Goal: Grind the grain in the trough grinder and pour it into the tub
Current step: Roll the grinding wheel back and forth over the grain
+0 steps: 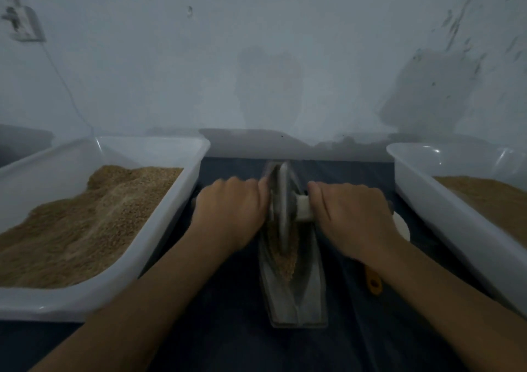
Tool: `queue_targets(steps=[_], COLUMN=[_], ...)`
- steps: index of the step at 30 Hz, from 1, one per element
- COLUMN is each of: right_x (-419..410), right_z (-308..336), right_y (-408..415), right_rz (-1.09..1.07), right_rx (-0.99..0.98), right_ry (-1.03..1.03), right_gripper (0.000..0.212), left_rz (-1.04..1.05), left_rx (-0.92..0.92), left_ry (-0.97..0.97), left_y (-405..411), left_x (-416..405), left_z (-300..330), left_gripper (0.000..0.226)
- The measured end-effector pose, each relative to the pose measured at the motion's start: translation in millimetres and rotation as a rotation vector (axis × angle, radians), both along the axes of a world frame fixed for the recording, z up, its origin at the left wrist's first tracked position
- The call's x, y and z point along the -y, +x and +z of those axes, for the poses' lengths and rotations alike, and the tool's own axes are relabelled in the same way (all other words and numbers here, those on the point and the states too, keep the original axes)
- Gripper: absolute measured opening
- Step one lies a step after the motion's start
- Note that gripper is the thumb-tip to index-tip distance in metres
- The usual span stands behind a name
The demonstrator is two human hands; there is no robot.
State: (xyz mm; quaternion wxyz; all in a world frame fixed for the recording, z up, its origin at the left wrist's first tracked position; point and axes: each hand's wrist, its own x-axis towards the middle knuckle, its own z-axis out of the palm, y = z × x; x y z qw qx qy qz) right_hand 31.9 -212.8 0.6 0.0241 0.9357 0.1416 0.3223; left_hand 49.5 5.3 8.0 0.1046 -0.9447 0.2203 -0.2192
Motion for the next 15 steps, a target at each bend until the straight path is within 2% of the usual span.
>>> queue_targets(steps=[4, 7, 9, 11, 13, 15], right_x=[-6.2, -2.1, -1.5, 3.2, 8.6, 12.7], right_z=[2.5, 6.0, 9.4, 18.9, 23.2, 17.1], right_y=[-36.3, -12.0, 29.8, 74.5, 100.2, 98.8], right_rz=[0.081, 0.007, -0.03, -0.045, -0.044, -0.057], right_rx=[0.113, 0.049, 0.014, -0.114, -0.231, -0.268], right_ry=[-0.011, -0.05, -0.184, -0.232, -0.213, -0.163], right_gripper=[0.044, 0.047, 0.037, 0.026, 0.021, 0.018], left_rz=[-0.153, -0.043, 0.066, 0.153, 0.182, 0.171], left_rx=[0.08, 0.07, 0.065, 0.052, 0.0, -0.005], left_ry=[-0.013, 0.056, 0.035, -0.014, -0.068, -0.05], left_y=[-33.1, -11.4, 18.7, 47.8, 68.8, 73.8], left_x=[-17.8, -7.9, 3.2, 12.4, 20.1, 26.7], left_z=[-13.7, -8.9, -4.1, 5.4, 15.2, 19.4], left_gripper=[0.026, 0.02, 0.012, 0.016, 0.023, 0.026])
